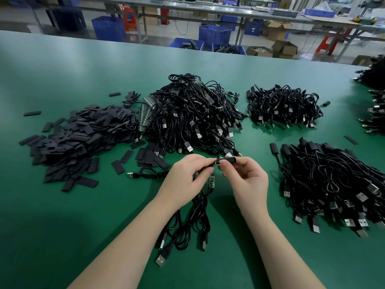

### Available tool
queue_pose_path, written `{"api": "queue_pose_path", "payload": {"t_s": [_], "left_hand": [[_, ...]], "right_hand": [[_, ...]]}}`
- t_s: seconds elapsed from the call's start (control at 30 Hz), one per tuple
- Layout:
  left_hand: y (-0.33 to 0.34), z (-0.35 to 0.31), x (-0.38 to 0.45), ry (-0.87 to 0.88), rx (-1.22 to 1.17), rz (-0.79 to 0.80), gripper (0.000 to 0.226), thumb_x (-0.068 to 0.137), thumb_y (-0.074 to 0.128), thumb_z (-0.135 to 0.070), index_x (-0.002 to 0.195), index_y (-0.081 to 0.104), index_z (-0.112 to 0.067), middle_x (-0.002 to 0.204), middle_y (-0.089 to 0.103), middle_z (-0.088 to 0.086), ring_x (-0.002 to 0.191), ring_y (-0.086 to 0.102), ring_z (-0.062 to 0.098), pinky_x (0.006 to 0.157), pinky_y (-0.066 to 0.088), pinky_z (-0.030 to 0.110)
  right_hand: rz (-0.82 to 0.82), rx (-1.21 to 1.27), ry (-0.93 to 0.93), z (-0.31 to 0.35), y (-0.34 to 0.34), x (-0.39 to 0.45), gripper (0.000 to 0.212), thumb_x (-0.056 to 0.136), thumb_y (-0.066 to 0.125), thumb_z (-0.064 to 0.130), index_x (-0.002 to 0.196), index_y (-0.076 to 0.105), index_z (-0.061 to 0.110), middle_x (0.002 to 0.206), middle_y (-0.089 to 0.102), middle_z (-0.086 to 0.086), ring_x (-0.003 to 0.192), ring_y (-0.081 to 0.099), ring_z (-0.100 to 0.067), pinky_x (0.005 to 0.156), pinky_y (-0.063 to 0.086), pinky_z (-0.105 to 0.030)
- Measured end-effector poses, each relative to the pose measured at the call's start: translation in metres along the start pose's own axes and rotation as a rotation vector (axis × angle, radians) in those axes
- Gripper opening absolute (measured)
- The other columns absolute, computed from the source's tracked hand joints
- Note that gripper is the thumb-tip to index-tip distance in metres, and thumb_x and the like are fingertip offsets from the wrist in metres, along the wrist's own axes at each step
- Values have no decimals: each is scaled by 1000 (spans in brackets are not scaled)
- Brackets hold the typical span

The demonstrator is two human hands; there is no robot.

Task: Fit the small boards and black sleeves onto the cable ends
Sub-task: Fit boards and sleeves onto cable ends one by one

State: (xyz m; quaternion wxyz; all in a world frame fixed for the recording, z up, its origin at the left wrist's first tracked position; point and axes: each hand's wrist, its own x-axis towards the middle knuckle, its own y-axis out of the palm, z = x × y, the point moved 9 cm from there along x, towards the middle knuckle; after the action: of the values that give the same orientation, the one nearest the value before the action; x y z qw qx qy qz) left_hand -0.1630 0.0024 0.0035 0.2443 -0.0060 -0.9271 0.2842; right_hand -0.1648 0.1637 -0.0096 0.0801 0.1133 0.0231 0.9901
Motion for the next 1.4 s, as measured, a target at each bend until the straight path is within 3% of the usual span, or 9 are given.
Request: {"api": "queue_pose_path", "payload": {"t_s": [0.3,0.43,0.53,0.77,1.0,1.2,1.4], "left_hand": [[-1,2,1,-4,-12,-2,26,94,62,-20,118,70,-23,104,64,-18,103,58,0,89,43,13],[-1,2,1,-13,-4,3,26,94,62,-20,119,70,-24,103,65,-16,103,57,1,89,43,12],[-1,3,1,-14,6,10,27,94,63,-20,119,69,-25,104,65,-14,103,57,1,91,44,14],[-1,3,1,-18,10,23,28,94,62,-21,120,69,-26,103,64,-16,103,57,0,90,44,13],[0,1,0,-14,25,38,29,93,63,-20,121,69,-25,103,63,-14,101,56,-1,88,42,10],[0,2,0,-31,-15,41,29,93,65,-19,120,69,-23,103,65,-15,103,56,-3,89,43,11],[-4,3,-1,-67,-114,-11,32,86,72,-23,117,70,-31,101,69,-18,101,61,-1,88,46,12]], "right_hand": [[124,78,112,-8,6,5,23,87,73,9,73,74,27,76,76,-4,78,75,-16,67,56,-19],[144,119,129,-8,9,3,6,79,75,27,74,74,29,77,76,-4,80,75,-16,68,56,-21],[146,144,153,-10,9,3,6,76,75,33,73,75,28,78,76,-4,80,75,-16,69,57,-23],[144,45,105,-9,6,6,14,87,73,9,81,74,22,80,77,-4,80,75,-15,67,56,-19],[117,-39,63,-7,3,6,9,86,74,8,85,73,16,82,76,-6,78,73,-15,72,58,-24],[167,-14,73,-6,6,7,17,86,74,9,81,76,25,81,75,-6,77,72,-12,71,56,-20],[200,3,95,-10,12,4,17,87,74,12,81,77,28,77,73,-2,74,67,-14,73,58,-27]]}}
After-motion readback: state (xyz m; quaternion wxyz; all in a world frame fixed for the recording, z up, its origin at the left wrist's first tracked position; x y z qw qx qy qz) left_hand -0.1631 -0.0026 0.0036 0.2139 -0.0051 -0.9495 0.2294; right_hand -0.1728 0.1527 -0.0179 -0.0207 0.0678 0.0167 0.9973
